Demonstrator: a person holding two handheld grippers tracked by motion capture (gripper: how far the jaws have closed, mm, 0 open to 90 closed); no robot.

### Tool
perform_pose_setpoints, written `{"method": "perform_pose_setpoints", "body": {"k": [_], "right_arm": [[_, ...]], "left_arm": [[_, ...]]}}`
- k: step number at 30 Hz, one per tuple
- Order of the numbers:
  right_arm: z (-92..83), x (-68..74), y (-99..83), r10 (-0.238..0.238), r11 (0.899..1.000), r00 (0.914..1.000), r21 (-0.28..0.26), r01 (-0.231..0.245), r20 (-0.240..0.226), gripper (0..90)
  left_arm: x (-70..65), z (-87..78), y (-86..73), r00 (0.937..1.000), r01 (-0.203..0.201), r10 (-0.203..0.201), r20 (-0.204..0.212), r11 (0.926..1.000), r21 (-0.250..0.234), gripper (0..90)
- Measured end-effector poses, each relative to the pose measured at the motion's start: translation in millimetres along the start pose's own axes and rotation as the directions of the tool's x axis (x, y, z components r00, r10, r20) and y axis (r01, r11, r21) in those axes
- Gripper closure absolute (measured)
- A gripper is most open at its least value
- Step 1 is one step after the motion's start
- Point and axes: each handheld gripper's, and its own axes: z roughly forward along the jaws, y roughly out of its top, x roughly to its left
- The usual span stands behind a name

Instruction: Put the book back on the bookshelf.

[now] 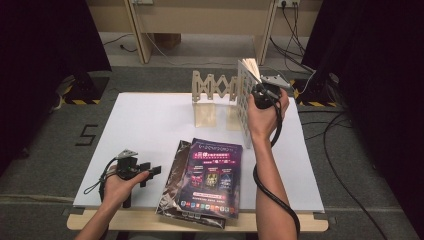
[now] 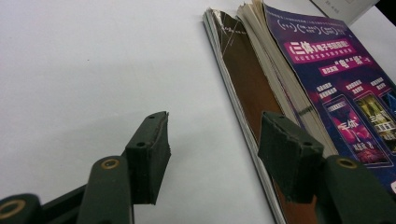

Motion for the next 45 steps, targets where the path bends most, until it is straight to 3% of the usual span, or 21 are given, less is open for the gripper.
{"method": "perform_pose_setpoints", "body": {"k": [25, 45], "right_arm": [[12.9, 5.3, 14.7, 0.008, 0.998, 0.9997, -0.059, -0.007, 0.021, 74.5], [27.3, 1.8, 7.1, 0.006, 0.998, 0.9991, -0.070, -0.003, 0.042, 74.4]], "left_arm": [[1.5, -0.1, 0.0, 1.0000, 0.002, -0.002, 0.003, 1.0000, -0.001, 42.0], [1.7, 1.9, -1.4, 1.0000, 0.004, -0.004, 0.005, 1.0000, 0.006, 42.1]]}}
